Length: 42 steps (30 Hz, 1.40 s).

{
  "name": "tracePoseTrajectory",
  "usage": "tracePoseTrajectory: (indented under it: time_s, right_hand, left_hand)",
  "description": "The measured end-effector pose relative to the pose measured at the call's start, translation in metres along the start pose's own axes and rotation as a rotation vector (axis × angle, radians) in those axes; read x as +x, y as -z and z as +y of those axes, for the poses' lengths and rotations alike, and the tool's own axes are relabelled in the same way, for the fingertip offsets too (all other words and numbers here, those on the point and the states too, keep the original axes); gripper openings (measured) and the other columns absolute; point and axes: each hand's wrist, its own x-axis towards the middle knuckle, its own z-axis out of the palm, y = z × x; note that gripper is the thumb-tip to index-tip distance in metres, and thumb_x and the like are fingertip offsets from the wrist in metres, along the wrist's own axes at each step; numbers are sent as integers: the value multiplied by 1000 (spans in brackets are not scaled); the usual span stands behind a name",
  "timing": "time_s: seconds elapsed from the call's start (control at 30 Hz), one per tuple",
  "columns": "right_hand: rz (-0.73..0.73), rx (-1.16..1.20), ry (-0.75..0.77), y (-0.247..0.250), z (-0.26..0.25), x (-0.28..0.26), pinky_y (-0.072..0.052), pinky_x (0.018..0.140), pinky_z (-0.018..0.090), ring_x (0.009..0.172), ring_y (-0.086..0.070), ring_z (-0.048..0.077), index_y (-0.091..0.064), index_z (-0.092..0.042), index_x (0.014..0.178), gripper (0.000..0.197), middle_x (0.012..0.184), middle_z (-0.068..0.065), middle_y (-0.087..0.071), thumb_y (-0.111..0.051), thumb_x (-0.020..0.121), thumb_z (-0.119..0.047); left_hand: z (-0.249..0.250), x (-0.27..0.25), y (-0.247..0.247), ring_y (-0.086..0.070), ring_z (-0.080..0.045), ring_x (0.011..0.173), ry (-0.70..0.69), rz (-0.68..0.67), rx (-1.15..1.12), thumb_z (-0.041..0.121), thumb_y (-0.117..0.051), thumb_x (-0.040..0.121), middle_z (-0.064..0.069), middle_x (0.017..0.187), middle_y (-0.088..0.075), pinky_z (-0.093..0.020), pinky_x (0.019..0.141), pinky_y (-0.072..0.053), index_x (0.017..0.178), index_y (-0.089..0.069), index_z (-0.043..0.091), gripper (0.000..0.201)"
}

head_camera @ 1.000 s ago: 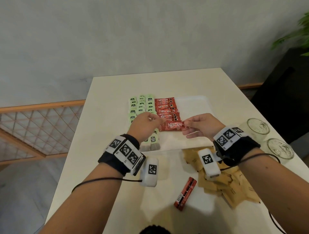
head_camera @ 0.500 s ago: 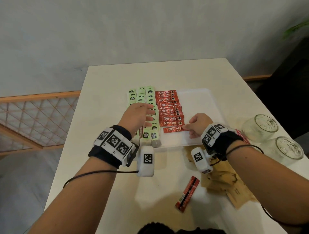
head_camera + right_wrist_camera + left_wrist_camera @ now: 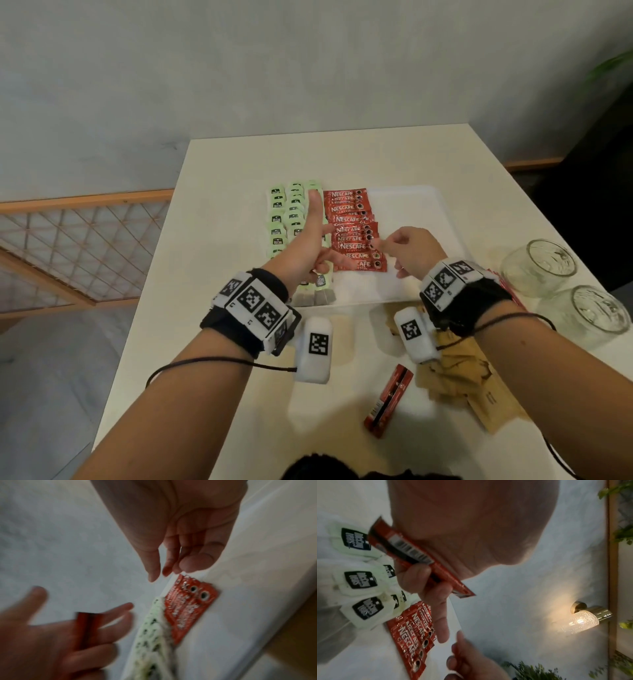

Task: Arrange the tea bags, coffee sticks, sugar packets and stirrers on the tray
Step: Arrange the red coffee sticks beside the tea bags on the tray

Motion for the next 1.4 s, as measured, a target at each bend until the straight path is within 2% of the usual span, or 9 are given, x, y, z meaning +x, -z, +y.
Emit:
tracePoseTrajectory:
  time_s: [0.13, 0.23, 0.33, 0.47, 0.57, 0.7, 0.87, 1.03, 1.4]
  right_hand:
    - [-192, 171, 84, 2, -14, -31, -47, 49, 26, 54, -52, 13, -72, -9, 81, 42, 68, 1, -61, -63, 88, -49]
    - [-225, 83, 152, 2, -16, -44, -48, 50, 25, 52, -53, 11, -71, -6, 80, 37, 63, -3, -62, -69, 85, -43]
    - [-238, 133, 184, 10, -11, -51, -52, 54, 27, 54, -55, 12, -70, -8, 77, 27, 59, -2, -61, -74, 83, -34]
    - [-166, 232, 209, 23, -4, -56, -52, 54, 26, 57, -55, 13, -72, -7, 80, 19, 67, 5, -62, -74, 84, -26]
    - [-97, 309, 181, 33, 2, -56, -54, 56, 26, 56, -56, 9, -72, -3, 87, 25, 72, 4, -66, -76, 82, -27]
    - [-139, 403, 136, 41, 7, -56, -60, 63, 29, 57, -59, 9, -73, 0, 90, 22, 74, 7, -66, -76, 81, -20]
    - [-191, 424, 115, 43, 5, -51, -62, 67, 31, 65, -64, 14, -70, 3, 100, 16, 81, 14, -67, -69, 86, -5]
    - [-39, -52, 95, 32, 21, -37, -58, 71, 30, 77, -65, 17, -74, -19, 87, 5, 85, -4, -69, -70, 87, -22]
    - [19, -296, -89, -8, 27, -1, -41, 76, 27, 92, -54, 18, -54, -19, 96, 29, 99, -1, -57, -77, 81, -27]
  left_hand:
    - [-3, -3, -25, -58, -27, 76, -102, -135, 45, 94, 2, 65, -19, 103, -71, -27, 63, -41, 90, -61, 37, 88]
    - [-2, -13, -40, -52, -13, 97, -98, -165, 101, 90, 6, 69, 3, 93, -58, -31, 95, -35, 84, -55, 33, 85]
    - [-2, -17, -48, -40, -17, 133, -75, -153, 122, 90, 5, 70, -8, 140, -52, -43, 118, -17, 139, -49, 18, 113]
    - [-5, -26, -34, -60, -10, 104, -219, -89, 348, 62, -34, 97, 0, 115, -67, -32, 100, -40, 122, -66, 26, 54]
    - [-17, -19, -19, -66, -4, 87, -335, 27, 406, 28, -69, 90, 6, 96, -74, -30, 92, -49, 106, -76, 22, 18]
    - [-21, -19, -9, -59, 13, 61, -349, 150, 359, 30, -74, 85, 14, 82, -72, -15, 71, -46, 97, -77, 20, 16]
    - [-17, -16, -5, -61, 11, 70, -400, 228, 389, 25, -69, 90, 15, 80, -70, -12, 73, -46, 98, -76, 24, 11]
    - [-14, -11, 1, -63, -6, 91, -435, 346, 236, 23, -66, 91, 9, 94, -71, -22, 80, -46, 97, -74, 25, 10]
    - [-19, 5, 10, -58, -1, 74, -400, 339, 188, 20, -67, 90, 16, 75, -63, -21, 72, -42, 94, -74, 23, 9]
